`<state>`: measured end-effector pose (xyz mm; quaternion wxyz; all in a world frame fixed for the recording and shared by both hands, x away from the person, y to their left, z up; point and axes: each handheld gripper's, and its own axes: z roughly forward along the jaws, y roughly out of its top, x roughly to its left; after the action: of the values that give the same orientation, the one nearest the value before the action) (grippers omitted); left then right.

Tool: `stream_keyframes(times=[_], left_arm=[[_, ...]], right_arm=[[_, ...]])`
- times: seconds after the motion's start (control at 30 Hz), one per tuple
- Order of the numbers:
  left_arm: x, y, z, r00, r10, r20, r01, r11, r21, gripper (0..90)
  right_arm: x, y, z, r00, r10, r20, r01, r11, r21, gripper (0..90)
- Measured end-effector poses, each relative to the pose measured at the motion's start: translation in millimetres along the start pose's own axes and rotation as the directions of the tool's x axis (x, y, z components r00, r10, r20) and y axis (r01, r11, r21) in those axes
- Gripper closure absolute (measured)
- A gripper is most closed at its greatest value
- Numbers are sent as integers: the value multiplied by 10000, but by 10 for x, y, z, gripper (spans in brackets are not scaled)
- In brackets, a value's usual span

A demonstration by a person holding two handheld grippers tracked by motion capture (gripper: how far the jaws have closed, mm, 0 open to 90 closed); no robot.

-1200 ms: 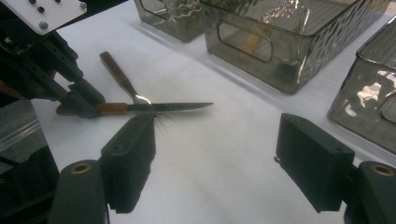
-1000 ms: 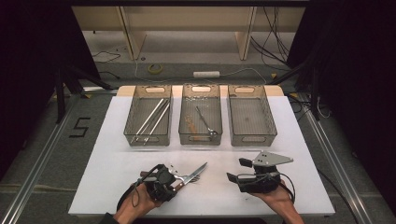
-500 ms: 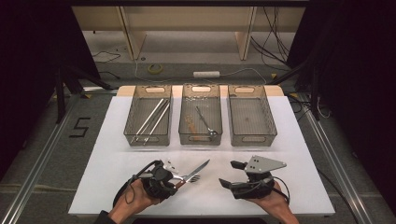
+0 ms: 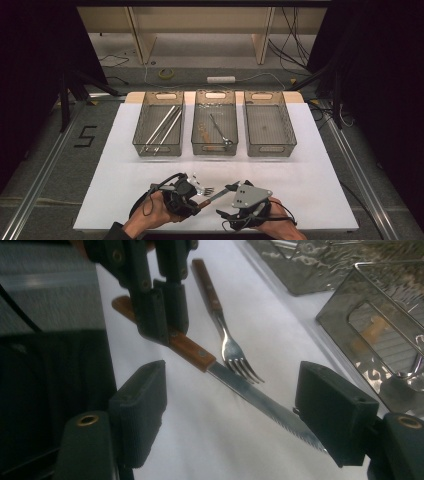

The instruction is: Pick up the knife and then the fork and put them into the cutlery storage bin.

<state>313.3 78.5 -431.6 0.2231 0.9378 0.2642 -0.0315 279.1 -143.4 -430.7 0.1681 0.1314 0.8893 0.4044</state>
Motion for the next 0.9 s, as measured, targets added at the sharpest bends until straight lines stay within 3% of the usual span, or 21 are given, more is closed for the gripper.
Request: stream_keyframes(times=[0.2,0.5,0.7,0.9], left_arm=[[-53,78,13,9996,221,198,-224,9996,190,756],[-128,163,14,9964,679,509,-700,9967,409,757],[-156,215,22,9941,859,664,-897,9944,565,756],[-183,249,14,9931,871,779,-922,9936,649,756]], right_arm=[[100,32,114,9964,-849,19,847,9952,491,303],[173,36,231,9821,-1883,6,1871,9764,1082,366],[221,18,293,9561,-2928,-157,2917,9443,1523,478],[260,15,317,9451,-3260,-212,3247,9300,1725,578]])
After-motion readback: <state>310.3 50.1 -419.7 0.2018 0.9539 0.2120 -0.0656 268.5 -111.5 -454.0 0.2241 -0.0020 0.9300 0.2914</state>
